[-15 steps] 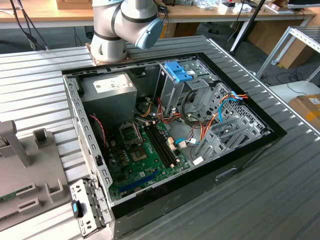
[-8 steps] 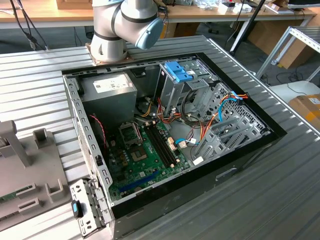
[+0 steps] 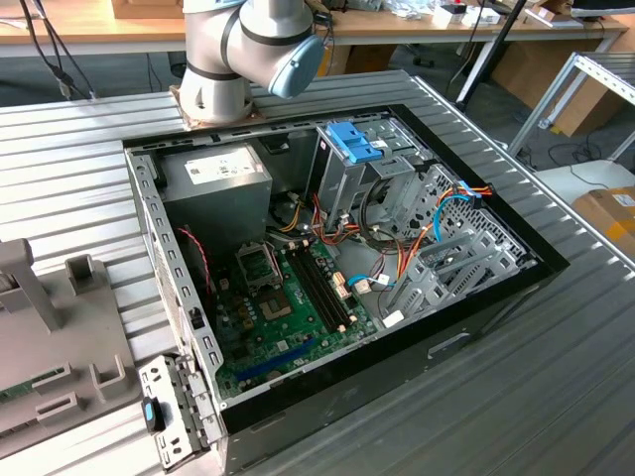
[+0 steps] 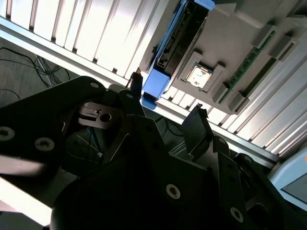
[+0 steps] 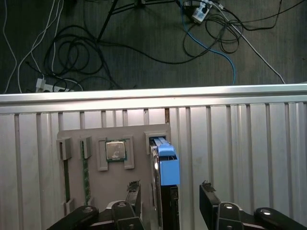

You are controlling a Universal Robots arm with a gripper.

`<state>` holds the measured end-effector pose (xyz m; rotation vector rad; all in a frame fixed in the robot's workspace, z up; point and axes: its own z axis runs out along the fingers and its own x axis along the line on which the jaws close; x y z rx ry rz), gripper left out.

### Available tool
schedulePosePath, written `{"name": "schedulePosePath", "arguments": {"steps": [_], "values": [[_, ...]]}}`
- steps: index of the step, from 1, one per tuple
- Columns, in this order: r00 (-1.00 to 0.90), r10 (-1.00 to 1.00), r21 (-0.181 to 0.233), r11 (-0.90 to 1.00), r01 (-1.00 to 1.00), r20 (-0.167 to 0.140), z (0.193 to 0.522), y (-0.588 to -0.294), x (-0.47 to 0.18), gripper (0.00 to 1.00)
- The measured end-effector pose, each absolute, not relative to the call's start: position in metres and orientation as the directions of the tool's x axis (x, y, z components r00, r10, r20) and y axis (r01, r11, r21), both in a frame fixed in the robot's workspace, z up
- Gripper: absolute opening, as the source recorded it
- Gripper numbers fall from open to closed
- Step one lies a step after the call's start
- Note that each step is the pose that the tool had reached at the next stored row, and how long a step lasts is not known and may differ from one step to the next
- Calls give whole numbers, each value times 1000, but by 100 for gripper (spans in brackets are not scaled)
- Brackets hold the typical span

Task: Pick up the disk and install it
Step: 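Pick up the disk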

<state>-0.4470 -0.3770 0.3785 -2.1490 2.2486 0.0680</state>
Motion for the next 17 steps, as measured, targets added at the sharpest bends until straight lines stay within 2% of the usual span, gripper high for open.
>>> {"name": "schedulePosePath", "arguments": {"steps": [17], "values": [[-46,-997,11,45,-999,-63,363,-377,-447,60]]}}
